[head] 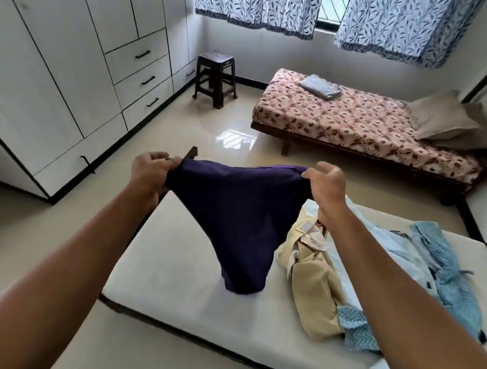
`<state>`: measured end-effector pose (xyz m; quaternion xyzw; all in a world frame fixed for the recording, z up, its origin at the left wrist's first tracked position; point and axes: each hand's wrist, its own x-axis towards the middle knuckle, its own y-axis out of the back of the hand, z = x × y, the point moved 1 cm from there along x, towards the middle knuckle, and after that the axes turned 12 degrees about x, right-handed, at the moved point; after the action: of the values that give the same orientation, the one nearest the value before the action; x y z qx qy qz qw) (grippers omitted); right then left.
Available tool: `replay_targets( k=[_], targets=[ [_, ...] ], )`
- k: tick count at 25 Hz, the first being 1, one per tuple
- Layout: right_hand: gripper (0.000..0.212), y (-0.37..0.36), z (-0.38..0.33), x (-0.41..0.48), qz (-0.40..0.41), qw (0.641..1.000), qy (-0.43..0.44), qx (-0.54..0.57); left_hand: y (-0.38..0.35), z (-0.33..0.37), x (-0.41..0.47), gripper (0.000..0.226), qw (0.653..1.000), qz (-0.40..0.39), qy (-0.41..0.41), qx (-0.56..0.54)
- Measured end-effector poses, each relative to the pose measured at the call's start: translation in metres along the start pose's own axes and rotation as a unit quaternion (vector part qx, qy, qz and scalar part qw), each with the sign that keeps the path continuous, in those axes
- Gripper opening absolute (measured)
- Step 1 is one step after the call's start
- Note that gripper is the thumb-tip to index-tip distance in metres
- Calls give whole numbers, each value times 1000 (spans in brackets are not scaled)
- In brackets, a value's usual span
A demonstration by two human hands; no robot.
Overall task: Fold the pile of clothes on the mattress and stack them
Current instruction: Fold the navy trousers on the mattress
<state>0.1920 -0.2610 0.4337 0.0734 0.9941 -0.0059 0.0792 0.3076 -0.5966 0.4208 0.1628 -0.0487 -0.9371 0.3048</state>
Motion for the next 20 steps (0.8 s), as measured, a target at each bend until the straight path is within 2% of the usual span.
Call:
replay_targets(
  k=[1, 3, 5, 6, 8, 10, 12, 14, 16, 18, 20],
  targets=[
    [50, -1, -3, -5, 0, 999, 16, -28, 0, 7, 3, 38, 1000, 13, -20, 18],
    [40, 0, -11, -12, -47, 995, 53, -72, 6, 22, 6, 32, 996, 20, -72, 58],
    [20, 5, -25, -18, -121, 987, 45, -95, 14, 38, 4, 31, 988, -45, -119, 90],
    [17, 9, -32, -21, -174, 977, 29, -117, 18, 46, 0, 33, 979, -108, -137, 106],
    [30, 17, -41, -24, -262, 943, 19, -202, 24, 57, -11, 43, 936, -247, -174, 180],
    [33, 18, -45, -23, -285, 901, 49, -323, 22, 63, -22, 44, 877, -297, -223, 305],
    [23, 16, -49, -18, -284, 858, 91, -419, 11, 64, -28, 28, 827, -250, -264, 429],
    [19, 14, -55, -8, -290, 825, 126, -469, 2, 66, -26, 10, 773, -182, -292, 533],
    [22, 11, -60, 2, -288, 801, 161, -500, 4, 69, -17, 11, 737, -127, -308, 588],
    [25, 3, -58, 16, -280, 788, 194, -513, 9, 68, -4, 19, 733, -110, -334, 582],
    [27, -11, -50, 32, -278, 785, 216, -510, 17, 60, 15, 17, 741, -109, -349, 563]
  ],
)
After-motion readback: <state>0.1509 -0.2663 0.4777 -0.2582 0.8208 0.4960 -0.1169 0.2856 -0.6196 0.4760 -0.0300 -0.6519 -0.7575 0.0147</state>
